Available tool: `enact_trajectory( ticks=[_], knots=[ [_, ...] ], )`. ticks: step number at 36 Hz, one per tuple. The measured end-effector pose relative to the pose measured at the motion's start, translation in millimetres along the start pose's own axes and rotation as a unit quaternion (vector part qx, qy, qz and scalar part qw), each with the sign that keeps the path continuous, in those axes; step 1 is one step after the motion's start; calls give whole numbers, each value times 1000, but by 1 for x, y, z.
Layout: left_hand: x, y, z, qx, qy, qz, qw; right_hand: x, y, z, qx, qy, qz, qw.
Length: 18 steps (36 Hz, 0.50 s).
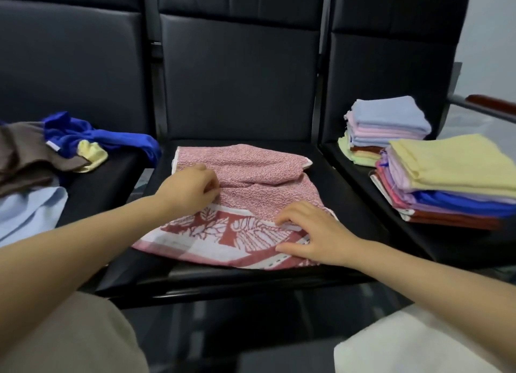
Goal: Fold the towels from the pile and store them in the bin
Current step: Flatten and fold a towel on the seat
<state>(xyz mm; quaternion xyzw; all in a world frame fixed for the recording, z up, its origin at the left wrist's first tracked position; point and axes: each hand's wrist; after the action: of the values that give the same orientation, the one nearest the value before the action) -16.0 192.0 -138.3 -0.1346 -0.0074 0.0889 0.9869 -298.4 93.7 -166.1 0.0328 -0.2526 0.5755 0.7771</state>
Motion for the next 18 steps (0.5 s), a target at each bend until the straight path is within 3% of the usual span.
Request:
enact_trajectory(
  ticks=[3, 5, 7, 11, 18],
  knots=[
    [-22, 13, 8, -7, 38, -81, 996, 1, -2, -2, -31, 26, 64, 997],
    [-38, 23, 13, 6, 75, -131, 989, 5, -3, -2, -23, 14, 60, 998],
    [-53, 34, 14, 54, 111, -161, 979, 7, -4, -3, -13, -14, 36, 999],
    [-67, 51, 6, 164, 108, -145, 970, 6, -10, -4, 23, -27, 12, 999],
    [-54, 65, 1, 109, 120, -243, 956, 5, -8, 2, 53, -37, 41, 997]
  ],
)
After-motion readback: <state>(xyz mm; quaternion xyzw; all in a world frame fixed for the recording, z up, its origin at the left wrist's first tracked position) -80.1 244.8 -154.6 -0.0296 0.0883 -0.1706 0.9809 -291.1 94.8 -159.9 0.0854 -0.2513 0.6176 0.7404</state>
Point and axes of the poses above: each hand's wrist, its own y-axis away from the middle knuckle, its own z-axis out of the back of the hand, x = y × z, and after that the axes turned 10 degrees about -y, right-handed
